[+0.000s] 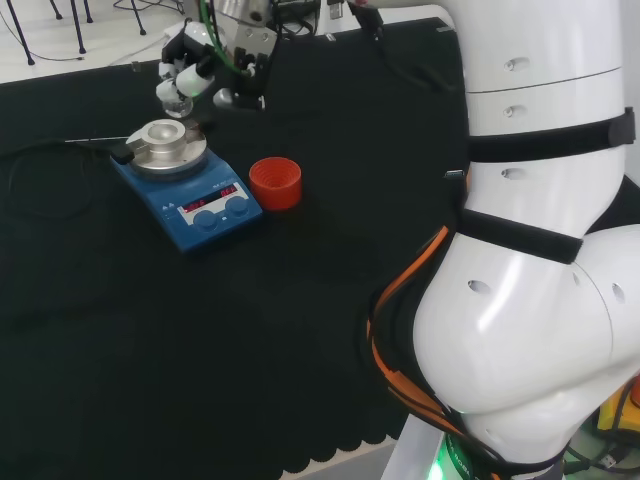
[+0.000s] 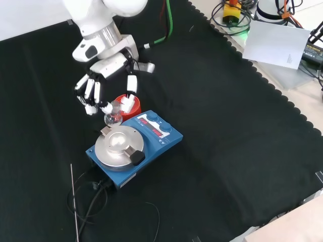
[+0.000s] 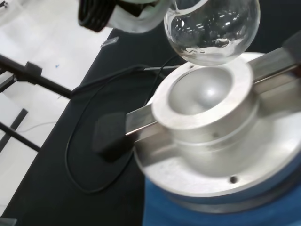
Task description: Place the round-bottom flask on the heater.
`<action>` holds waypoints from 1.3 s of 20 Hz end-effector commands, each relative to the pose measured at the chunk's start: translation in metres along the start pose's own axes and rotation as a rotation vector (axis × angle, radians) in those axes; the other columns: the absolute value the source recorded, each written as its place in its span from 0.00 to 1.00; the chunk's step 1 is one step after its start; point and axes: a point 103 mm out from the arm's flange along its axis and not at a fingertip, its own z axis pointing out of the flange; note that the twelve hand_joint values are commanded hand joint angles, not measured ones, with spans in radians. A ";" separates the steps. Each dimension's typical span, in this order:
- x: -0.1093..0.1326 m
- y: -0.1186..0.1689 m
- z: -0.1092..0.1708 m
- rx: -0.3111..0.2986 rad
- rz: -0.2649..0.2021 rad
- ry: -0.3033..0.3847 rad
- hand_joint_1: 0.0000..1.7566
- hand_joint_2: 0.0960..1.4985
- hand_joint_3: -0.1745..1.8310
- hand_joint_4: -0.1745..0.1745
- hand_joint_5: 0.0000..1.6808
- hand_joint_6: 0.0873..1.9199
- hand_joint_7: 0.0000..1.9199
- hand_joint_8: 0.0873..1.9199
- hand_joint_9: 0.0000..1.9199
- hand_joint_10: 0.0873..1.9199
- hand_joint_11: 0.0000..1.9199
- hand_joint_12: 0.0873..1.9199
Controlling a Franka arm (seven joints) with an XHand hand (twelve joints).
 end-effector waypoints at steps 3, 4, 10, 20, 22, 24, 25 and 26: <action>0.028 0.006 0.026 0.057 -0.032 -0.009 0.60 0.48 0.40 1.00 0.64 0.50 0.29 0.25 0.37 0.23 0.10 0.68; 0.028 0.005 0.027 0.058 -0.032 -0.014 0.60 0.48 0.40 1.00 0.64 0.50 0.29 0.25 0.37 0.23 0.10 0.68; 0.028 0.006 0.033 0.068 -0.021 -0.017 0.60 0.48 0.40 1.00 0.64 0.50 0.29 0.25 0.37 0.23 0.10 0.68; 0.022 0.015 0.034 0.063 -0.016 -0.011 0.60 0.48 0.40 1.00 0.64 0.50 0.29 0.25 0.37 0.24 0.10 0.68; 0.022 0.016 0.034 0.062 -0.013 -0.016 0.60 0.48 0.40 1.00 0.64 0.50 0.29 0.25 0.37 0.24 0.10 0.68; 0.020 0.018 0.035 0.067 -0.010 -0.012 0.60 0.48 0.40 1.00 0.64 0.50 0.29 0.25 0.37 0.24 0.10 0.68; 0.020 0.018 0.035 0.066 -0.008 -0.016 0.60 0.48 0.40 1.00 0.64 0.50 0.29 0.25 0.37 0.24 0.10 0.68; 0.019 0.019 0.035 0.067 -0.007 -0.016 0.60 0.48 0.40 1.00 0.64 0.50 0.29 0.25 0.37 0.24 0.10 0.68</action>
